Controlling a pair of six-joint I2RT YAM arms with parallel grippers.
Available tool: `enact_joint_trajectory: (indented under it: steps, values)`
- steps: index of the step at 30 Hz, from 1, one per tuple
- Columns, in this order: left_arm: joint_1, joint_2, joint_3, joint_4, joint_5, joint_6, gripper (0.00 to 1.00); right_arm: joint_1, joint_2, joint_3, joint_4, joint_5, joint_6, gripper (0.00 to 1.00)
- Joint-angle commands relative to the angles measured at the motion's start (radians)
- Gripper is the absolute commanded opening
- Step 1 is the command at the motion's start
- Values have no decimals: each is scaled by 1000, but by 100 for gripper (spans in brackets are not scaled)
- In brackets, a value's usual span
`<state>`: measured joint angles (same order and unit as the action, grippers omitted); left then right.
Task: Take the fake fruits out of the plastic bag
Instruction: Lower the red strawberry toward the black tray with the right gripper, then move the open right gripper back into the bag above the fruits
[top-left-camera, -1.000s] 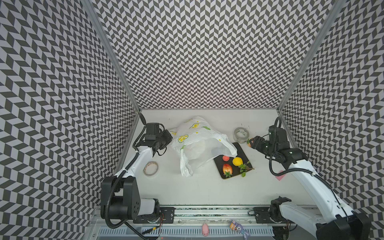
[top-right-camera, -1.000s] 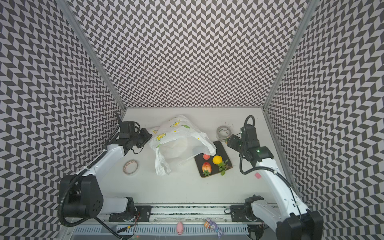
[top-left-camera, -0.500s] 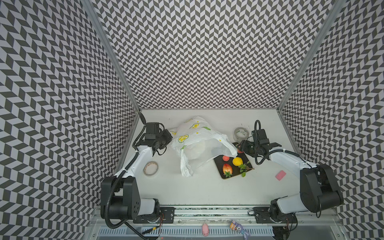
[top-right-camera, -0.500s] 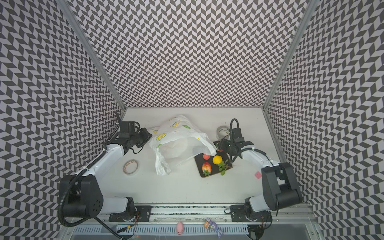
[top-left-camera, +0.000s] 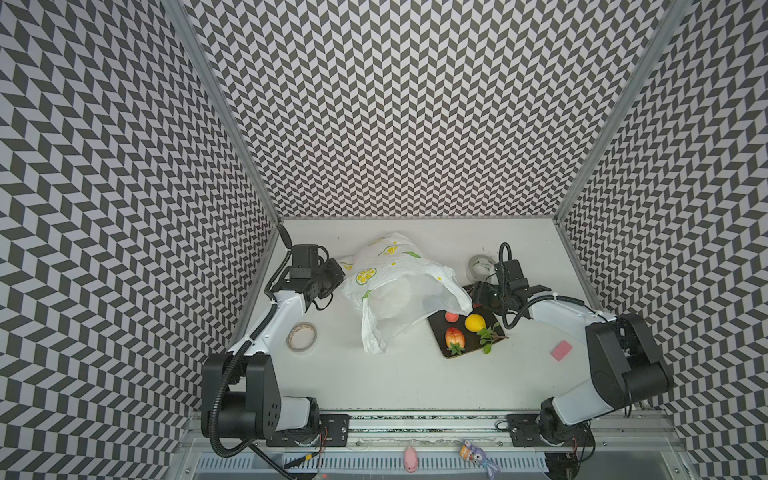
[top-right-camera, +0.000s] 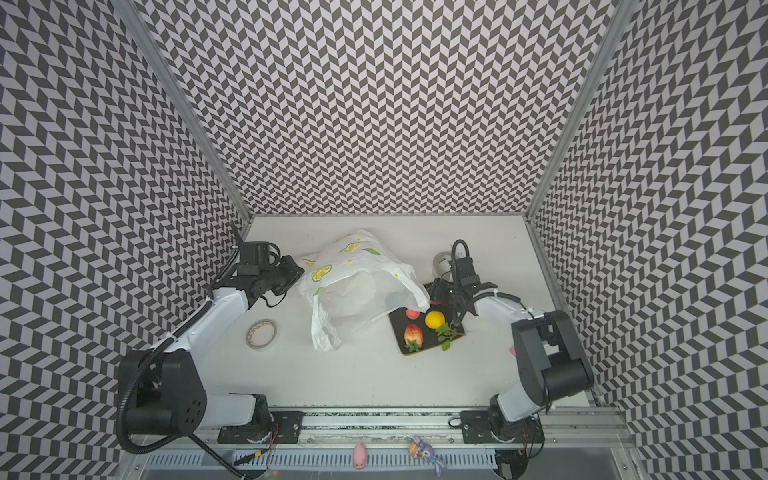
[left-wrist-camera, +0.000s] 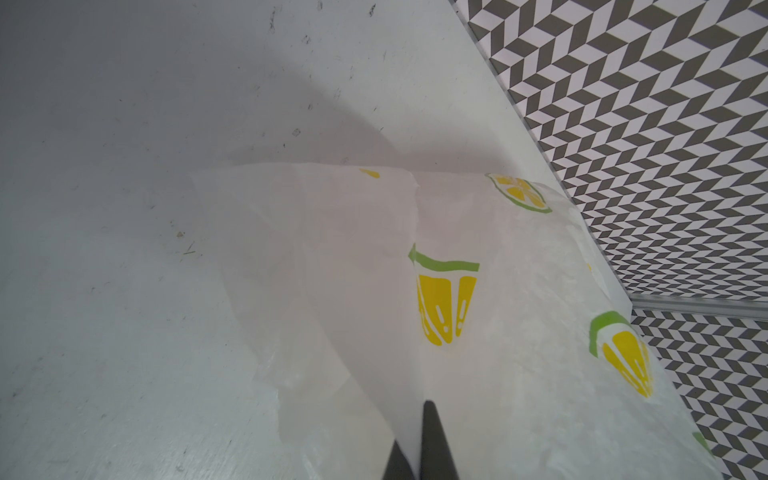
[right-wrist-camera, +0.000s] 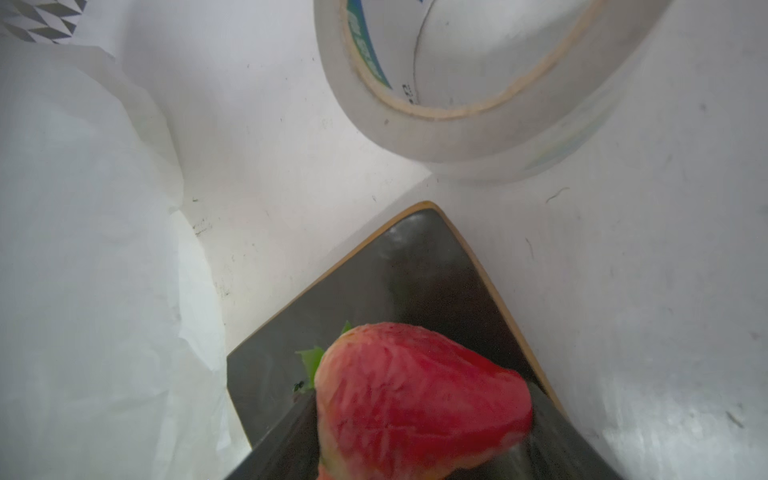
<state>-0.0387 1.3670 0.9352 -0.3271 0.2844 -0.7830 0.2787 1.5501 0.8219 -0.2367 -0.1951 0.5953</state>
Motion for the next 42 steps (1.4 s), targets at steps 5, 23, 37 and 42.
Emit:
enact_joint_trajectory:
  steps: [5,23,37,42]
  values:
    - [5,3,52,-19,3,12,0,-5,-120,-9,-36,43,-7,80]
    - [5,-6,36,-5,15,14,0,111,-652,53,-292,88,-129,58]
    - [5,-6,48,5,22,4,0,755,-327,142,36,378,-471,46]
    - [5,-9,53,-7,24,11,0,779,-127,178,120,468,-544,44]
